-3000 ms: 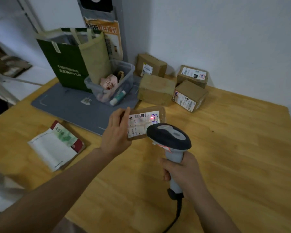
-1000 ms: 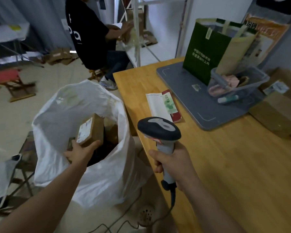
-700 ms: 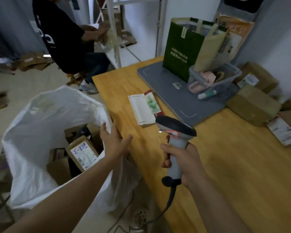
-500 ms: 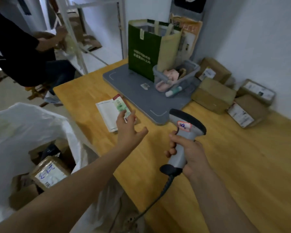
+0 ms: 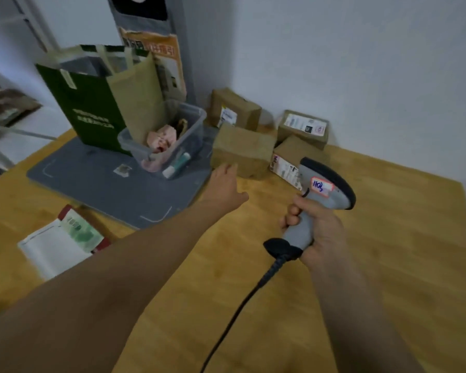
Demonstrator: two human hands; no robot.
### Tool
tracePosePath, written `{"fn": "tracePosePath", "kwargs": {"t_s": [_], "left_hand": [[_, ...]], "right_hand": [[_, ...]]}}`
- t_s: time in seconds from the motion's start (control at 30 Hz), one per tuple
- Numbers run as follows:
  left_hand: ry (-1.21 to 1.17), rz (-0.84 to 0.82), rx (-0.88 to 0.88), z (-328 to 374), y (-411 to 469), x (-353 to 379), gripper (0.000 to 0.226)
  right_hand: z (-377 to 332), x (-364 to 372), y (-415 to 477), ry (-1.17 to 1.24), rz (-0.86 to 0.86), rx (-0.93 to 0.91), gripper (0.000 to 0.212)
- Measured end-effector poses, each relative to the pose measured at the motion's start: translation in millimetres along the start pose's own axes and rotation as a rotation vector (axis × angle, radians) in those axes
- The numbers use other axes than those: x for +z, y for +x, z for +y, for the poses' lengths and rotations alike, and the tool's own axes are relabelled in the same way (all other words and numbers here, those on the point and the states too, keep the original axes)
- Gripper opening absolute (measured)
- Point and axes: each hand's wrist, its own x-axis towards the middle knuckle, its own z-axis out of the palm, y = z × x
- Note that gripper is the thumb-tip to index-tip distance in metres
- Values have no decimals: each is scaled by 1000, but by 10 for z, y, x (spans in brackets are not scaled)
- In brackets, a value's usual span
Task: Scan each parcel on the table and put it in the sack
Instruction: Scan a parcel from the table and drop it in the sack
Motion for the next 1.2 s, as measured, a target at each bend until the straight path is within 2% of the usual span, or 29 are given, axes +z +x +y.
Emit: {"fn": "tracePosePath", "kwargs": {"t_s": [0.13, 0.4, 0.53, 0.67, 0.77, 0.9, 1.0, 1.03, 1.1, 1.17, 1.2], "left_hand": [[290, -67, 35, 144, 772, 12, 94], [668, -371, 69, 276, 1941, 33, 128], [763, -417, 106, 325, 2115, 53, 133], [783, -400, 106, 424, 1742, -20, 121], [648, -488, 95, 430, 1288, 73, 116], [420, -644, -2, 408, 551, 76, 105], [23, -914, -132, 192, -17, -13, 82], [-95, -940, -168, 91, -188, -50, 80], [-250, -860, -266, -99, -448, -103, 72], [-314, -649, -276, -190, -671, -131, 54], [-263, -519, -258, -209, -779, -130, 57]], "right_hand": [[37, -136, 365, -46, -6, 37, 14], [85, -379, 794, -113, -18, 71, 12], [110, -435, 845, -130, -15, 81, 9], [106, -488, 794, -116, 15, 91, 14], [132, -565, 688, -113, 54, 79, 19], [230, -739, 429, -151, 102, 77, 13], [347, -889, 186, -190, 130, 93, 8], [392, -935, 107, -205, 132, 101, 7], [481, -1013, -38, -231, 137, 117, 5], [554, -1060, -158, -259, 139, 125, 4], [579, -1068, -209, -268, 139, 127, 4]]}}
